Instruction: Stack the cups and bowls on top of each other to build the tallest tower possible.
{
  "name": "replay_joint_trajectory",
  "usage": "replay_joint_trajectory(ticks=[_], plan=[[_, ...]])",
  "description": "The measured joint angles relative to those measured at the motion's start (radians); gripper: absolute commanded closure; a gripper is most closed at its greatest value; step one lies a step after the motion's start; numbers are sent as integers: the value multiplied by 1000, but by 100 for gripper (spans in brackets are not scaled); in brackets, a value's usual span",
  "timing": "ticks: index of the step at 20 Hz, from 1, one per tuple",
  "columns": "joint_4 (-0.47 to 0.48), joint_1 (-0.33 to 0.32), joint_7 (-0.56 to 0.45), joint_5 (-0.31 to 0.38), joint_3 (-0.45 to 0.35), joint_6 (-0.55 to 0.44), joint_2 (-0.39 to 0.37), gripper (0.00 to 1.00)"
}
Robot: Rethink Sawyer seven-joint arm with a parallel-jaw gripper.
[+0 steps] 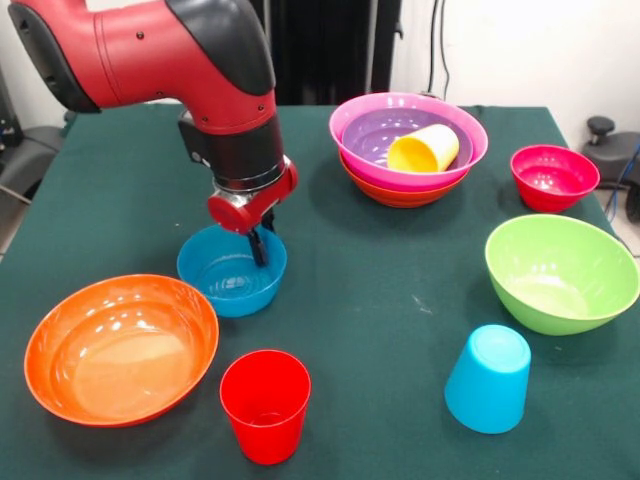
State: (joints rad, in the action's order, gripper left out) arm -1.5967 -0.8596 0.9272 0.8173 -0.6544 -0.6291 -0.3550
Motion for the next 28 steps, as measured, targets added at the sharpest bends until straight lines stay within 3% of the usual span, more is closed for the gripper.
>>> replay_joint_trajectory(ticks=[7, 14, 21, 24, 28], plan=[[-35, 10, 0, -11, 16, 0, -80, 100], [-108, 47, 4, -63, 47, 0, -255, 100], [-152, 172, 84, -138, 111, 0, -399, 100], [-181, 254, 168, -209, 144, 0, -470, 100], [-205, 317, 249, -265, 170, -1, -519, 100]])
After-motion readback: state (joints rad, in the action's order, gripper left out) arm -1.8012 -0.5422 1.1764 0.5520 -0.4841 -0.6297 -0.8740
